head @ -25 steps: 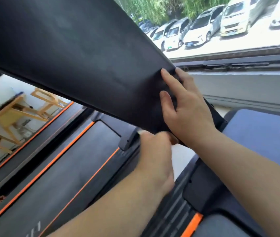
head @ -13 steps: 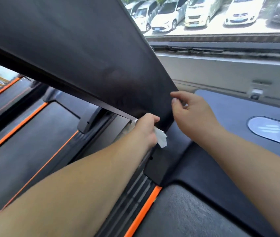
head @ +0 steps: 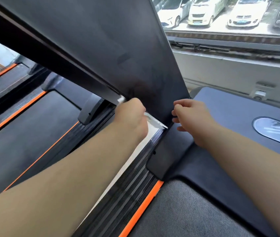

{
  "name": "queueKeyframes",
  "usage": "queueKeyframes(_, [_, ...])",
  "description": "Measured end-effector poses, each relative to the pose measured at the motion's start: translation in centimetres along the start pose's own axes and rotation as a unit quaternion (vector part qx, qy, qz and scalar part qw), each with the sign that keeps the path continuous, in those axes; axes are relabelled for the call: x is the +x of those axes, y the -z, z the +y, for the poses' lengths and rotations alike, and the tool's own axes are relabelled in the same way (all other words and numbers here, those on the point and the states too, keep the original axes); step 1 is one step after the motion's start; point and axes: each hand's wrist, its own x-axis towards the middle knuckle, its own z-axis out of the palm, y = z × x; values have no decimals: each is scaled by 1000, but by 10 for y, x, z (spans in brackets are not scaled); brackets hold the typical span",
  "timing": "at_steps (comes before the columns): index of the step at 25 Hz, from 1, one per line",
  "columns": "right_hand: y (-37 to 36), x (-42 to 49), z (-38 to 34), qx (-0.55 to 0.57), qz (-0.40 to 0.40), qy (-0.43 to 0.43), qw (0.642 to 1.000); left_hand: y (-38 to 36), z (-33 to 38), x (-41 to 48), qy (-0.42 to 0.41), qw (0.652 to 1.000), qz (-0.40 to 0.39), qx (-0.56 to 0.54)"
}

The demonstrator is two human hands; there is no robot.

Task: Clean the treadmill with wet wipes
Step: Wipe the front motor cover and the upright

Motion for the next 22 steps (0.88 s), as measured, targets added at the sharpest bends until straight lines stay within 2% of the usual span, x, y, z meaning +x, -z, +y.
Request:
queueKeyframes(2, [-13,5,-7,37,-8,-16,999,11,8,-11,-99,995,11,-25])
queueKeyframes(4, [-23,6,-10,51,-14,-25,998,6,-4,-13,-113,991,-22,-72])
queueKeyframes(9, [-14,-4,-4,61,-4,-51,997,-29,-50,24,-7,998,-30,-60])
queueKeyframes(12, [3,-14,12,47,3,-59,997,-44,-79,54,43,998,-38,-4])
queueKeyframes(16, [13,-27,26,44,4,-70,997,-50,-107,80,58,992,-105,37])
queueKeyframes(18, [7,-31,25,44,-9,-70,997,-48,-110,91,57,991,-114,46])
queueKeyframes(22, [-13,-33,20,16,-54,-78,995,-29,-100,92,105,987,-120,-22])
